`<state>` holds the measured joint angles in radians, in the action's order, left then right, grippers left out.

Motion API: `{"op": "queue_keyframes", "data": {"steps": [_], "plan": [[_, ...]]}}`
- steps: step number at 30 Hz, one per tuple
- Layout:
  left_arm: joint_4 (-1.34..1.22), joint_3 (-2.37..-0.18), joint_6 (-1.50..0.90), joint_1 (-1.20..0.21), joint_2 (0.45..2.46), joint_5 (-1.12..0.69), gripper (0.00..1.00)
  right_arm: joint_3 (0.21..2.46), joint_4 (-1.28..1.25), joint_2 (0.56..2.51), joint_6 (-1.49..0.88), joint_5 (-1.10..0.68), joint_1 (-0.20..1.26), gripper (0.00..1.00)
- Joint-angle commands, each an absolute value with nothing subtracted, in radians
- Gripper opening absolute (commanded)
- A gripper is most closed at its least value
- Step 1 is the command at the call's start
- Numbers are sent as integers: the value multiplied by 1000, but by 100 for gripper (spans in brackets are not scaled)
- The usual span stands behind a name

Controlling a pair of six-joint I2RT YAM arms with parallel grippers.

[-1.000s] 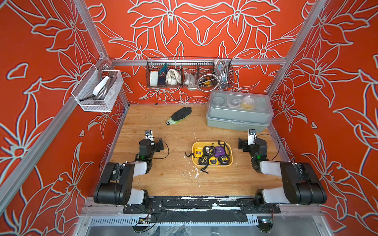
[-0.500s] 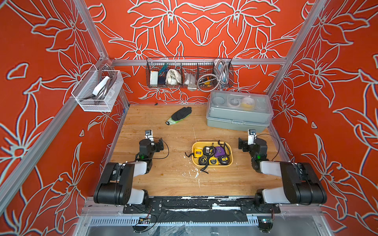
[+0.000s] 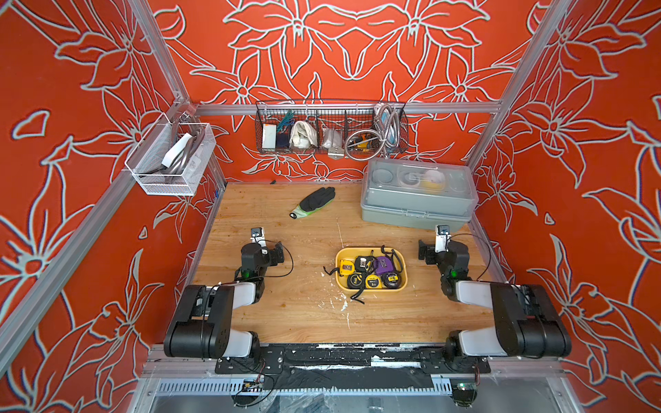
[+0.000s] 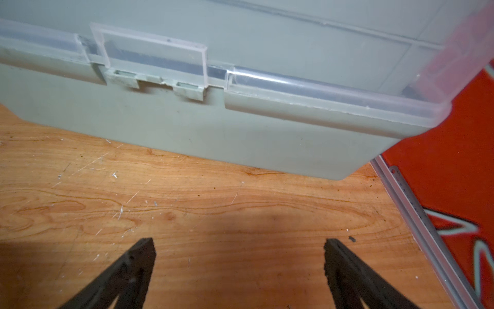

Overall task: Take the tape measure out of the storage box
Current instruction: Move the storage box to the center of the board.

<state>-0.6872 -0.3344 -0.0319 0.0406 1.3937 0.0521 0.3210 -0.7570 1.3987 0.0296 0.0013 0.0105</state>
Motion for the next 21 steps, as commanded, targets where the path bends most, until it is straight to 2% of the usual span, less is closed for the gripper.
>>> {"op": "queue_keyframes", "data": {"steps": [1, 4, 6, 8, 10, 12, 13, 14, 21], "plan": [[-442, -479, -67, 67, 1335, 63, 100, 428, -549, 1316, -9, 49, 6, 100], [-134, -679, -81, 64, 1360, -24, 100, 548, -343, 1306, -48, 111, 11, 100], [28, -790, -107, 62, 1389, -132, 100, 656, -111, 1302, -138, 127, 11, 99], [222, -909, -165, 36, 1418, -172, 100, 747, 70, 1310, -182, 27, 16, 90], [356, -987, -204, -14, 1428, -190, 100, 833, 226, 1316, -217, -48, 30, 86], [480, -1048, -223, -93, 1433, -145, 100, 902, 355, 1308, -225, -97, 54, 89], [547, -1077, -237, -134, 1439, -135, 100, 937, 436, 1294, -212, -105, 74, 95], [611, -1104, -258, -172, 1447, -130, 100, 964, 500, 1275, -202, -116, 93, 96], [757, -1170, -404, -395, 1500, -133, 100, 1082, 737, 1180, -194, -196, 238, 96]]}}
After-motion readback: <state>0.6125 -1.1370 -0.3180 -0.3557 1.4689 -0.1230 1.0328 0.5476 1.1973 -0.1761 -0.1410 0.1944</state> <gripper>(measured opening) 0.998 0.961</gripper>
